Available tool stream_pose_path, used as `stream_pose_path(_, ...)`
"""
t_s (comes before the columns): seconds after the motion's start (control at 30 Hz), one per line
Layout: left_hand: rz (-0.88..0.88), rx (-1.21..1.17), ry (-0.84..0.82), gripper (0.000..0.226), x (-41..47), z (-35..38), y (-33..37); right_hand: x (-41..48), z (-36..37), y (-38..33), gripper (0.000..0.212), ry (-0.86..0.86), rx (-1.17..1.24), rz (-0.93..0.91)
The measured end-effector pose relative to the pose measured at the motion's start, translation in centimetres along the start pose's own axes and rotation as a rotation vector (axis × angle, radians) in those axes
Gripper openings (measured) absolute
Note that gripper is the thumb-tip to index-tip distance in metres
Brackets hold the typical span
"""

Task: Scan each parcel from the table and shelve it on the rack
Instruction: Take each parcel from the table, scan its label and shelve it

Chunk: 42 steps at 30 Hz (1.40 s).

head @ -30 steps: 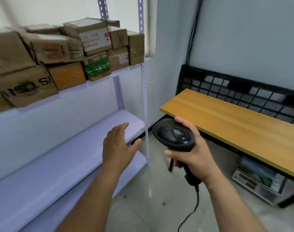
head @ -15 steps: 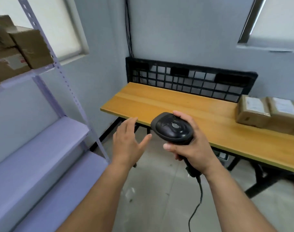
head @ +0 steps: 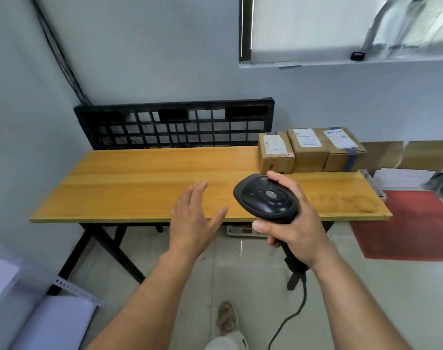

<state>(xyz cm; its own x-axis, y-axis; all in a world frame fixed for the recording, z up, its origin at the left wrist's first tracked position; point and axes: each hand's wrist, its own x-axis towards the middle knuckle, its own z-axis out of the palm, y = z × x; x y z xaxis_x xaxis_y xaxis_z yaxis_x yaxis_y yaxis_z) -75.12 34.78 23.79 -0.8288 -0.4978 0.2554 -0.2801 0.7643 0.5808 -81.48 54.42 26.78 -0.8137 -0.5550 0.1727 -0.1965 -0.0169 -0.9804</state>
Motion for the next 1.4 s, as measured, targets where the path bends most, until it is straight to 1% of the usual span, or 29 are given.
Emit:
stream_pose_path(0.23,0.047,-0.071,-0.096,0.070,7.2,5.7,2.6,4.2,-5.2,2.3,0.083,0.160,-0.055,0.045)
stream_pose_path(0.47,0.012,-0.143,-0.183,0.074,16.3,11.0,4.0,11.8,-10.2,3.9,0.083,0.276,-0.115,0.127)
stream_pose_path(0.77,-0.018,-0.234,-0.273,0.073,26.7,16.5,3.0,21.8,-13.7,6.9,0.081,0.345,-0.159,0.228)
stream_pose_path(0.93,-0.079,-0.293,-0.406,0.072,30.8,20.2,2.4,26.0,-14.8,9.0,0.080,0.347,-0.184,0.289)
stream_pose_path(1.1,-0.131,-0.326,-0.543,0.073,32.9,23.6,2.5,28.8,-15.6,11.5,0.083,0.336,-0.159,0.356)
stream_pose_path(1.17,-0.183,-0.367,-0.620,0.080,33.3,24.7,2.2,29.5,-15.8,12.6,0.082,0.323,-0.147,0.377)
stream_pose_path(1.23,-0.271,-0.433,-0.696,0.091,33.2,25.5,1.6,30.0,-15.7,13.5,0.081,0.297,-0.138,0.403)
stream_pose_path(1.33,-0.454,-0.614,-0.757,0.101,32.7,25.9,1.1,30.3,-15.3,14.7,0.080,0.249,-0.120,0.444)
stream_pose_path(1.4,-0.522,-0.707,-0.794,0.105,32.3,26.0,0.9,30.2,-15.1,15.3,0.080,0.216,-0.106,0.468)
